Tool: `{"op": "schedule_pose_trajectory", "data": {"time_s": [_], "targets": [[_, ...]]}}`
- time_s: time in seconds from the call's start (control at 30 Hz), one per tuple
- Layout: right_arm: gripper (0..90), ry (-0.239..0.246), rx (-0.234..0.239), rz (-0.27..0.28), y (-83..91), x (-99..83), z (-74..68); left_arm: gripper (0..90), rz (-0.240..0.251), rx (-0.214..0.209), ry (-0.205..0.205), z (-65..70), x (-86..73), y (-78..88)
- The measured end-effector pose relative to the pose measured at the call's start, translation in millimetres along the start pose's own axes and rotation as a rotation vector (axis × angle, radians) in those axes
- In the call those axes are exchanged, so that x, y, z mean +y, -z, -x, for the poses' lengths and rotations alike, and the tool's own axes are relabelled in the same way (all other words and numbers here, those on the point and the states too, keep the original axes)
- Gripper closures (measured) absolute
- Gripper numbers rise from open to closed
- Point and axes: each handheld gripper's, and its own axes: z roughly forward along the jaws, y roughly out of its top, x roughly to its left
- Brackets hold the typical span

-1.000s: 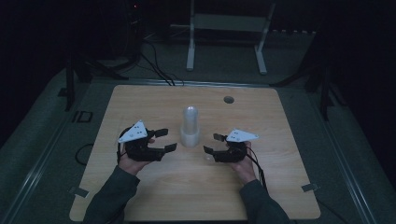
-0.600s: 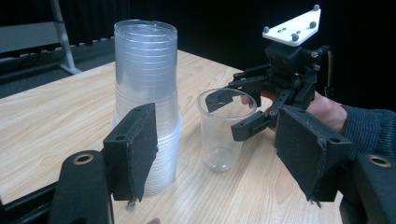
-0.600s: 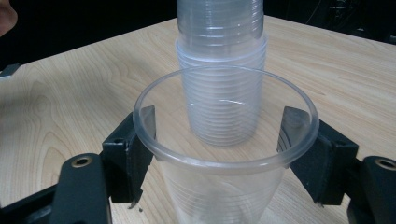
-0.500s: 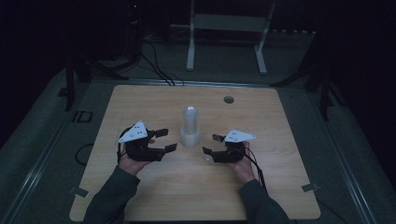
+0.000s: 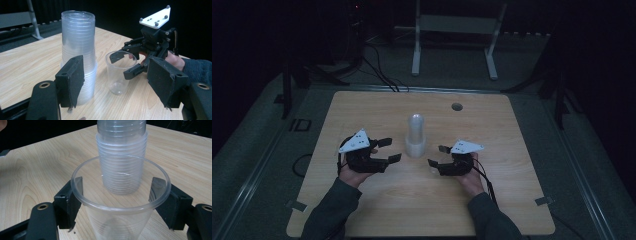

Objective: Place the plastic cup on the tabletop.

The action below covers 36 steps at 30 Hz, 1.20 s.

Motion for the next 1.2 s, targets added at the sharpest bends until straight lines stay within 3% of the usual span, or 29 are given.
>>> {"op": "schedule_pose_trajectory", "data": {"time_s": [0.4,1.2], "targets": [[13.7,-0.014,0.007,-0.054,0.6,-3.7,-3.0,30.3,0.003,0.003,0.000,-0.1,0.3,1.3],[12.1,0.013,-0.020,-0.057,21.5,-5.2,-6.5,30.3,0.006,0.006,0.000,0.0,0.5,3.1]]}}
